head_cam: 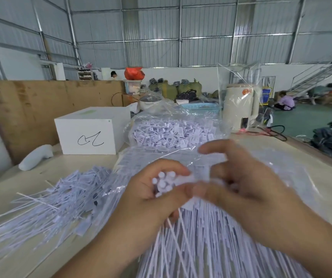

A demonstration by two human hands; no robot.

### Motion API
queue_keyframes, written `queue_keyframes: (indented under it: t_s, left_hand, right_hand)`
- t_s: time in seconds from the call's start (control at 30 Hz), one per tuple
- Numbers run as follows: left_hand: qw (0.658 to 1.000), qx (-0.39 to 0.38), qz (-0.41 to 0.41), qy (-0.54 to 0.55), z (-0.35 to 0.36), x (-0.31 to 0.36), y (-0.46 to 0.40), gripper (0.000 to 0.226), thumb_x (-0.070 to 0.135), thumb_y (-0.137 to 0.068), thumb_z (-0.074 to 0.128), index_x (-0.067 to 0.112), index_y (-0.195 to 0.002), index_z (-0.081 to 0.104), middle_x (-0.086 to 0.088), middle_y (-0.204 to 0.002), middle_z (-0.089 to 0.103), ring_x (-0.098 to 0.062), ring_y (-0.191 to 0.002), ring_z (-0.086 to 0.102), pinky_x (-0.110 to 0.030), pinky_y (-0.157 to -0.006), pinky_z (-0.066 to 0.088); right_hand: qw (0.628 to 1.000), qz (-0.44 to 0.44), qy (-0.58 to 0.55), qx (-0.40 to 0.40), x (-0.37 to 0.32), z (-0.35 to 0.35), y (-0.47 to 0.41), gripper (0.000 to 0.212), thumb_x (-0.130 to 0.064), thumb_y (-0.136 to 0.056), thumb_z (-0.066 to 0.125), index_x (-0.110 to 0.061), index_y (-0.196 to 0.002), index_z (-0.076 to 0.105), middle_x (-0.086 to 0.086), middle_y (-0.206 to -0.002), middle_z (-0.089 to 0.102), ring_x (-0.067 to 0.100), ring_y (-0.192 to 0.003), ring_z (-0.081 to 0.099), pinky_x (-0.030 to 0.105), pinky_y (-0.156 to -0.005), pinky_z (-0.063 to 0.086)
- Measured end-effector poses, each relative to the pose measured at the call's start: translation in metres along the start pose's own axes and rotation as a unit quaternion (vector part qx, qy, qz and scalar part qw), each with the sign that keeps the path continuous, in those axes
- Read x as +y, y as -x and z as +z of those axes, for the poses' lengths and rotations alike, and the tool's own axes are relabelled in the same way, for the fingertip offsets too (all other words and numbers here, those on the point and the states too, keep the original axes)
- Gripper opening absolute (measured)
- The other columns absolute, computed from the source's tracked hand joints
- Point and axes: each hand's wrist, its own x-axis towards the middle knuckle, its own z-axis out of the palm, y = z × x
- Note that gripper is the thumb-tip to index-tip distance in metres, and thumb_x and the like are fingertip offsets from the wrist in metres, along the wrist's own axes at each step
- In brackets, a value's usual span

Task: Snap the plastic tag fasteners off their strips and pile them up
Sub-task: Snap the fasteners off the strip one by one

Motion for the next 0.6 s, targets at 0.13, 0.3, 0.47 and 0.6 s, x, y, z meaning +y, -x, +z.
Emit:
queue_keyframes:
  t_s: [0.13, 0.3, 0.47, 0.6]
  left_hand:
    - [0.995, -0.101, -0.017, -0.019, -0.007, -0.002, 0.0, 0.025, 0.032, -0.064, 0.073, 0.03, -0.089, 0.072, -0.001, -0.081, 0.071, -0.009, -0.059, 0.059, -0.022, -0.05, 0.047]
    - [0.953, -0.295, -0.053, -0.042, -0.019, 0.001, -0.001, 0.037, 0.011, -0.078, 0.069, 0.026, -0.112, 0.07, -0.01, -0.108, 0.069, -0.018, -0.094, 0.062, -0.025, -0.08, 0.048]
    - [0.965, -0.259, -0.049, -0.009, -0.019, 0.002, -0.004, 0.02, 0.014, -0.075, 0.066, 0.029, -0.087, 0.071, 0.012, -0.068, 0.064, 0.0, -0.057, 0.058, -0.015, -0.051, 0.047]
    - [0.971, -0.227, -0.062, 0.038, -0.027, 0.001, -0.005, 0.011, 0.021, -0.073, 0.067, 0.025, -0.084, 0.069, 0.004, -0.051, 0.057, -0.005, -0.042, 0.052, -0.016, -0.043, 0.041]
  right_hand:
    - [0.995, -0.009, 0.037, -0.087, 0.015, 0.004, 0.0, 0.069, -0.068, -0.075, 0.059, -0.058, -0.133, 0.022, -0.006, -0.077, 0.068, 0.006, -0.061, 0.06, 0.027, -0.058, 0.047]
    - [0.991, 0.026, 0.021, -0.133, 0.02, 0.0, -0.002, 0.071, -0.063, -0.068, 0.069, -0.056, -0.128, 0.033, -0.004, -0.066, 0.053, 0.015, -0.062, 0.054, 0.033, -0.06, 0.04]
    - [0.99, 0.028, 0.022, -0.136, 0.016, -0.004, -0.004, 0.046, -0.064, -0.074, 0.064, -0.031, -0.105, 0.062, 0.003, -0.068, 0.06, 0.027, -0.063, 0.055, 0.04, -0.059, 0.041]
    - [0.989, 0.061, 0.013, -0.134, 0.018, -0.014, -0.004, 0.059, -0.061, -0.083, 0.059, -0.005, -0.069, 0.048, 0.01, -0.059, 0.039, 0.024, -0.054, 0.038, 0.039, -0.055, 0.032]
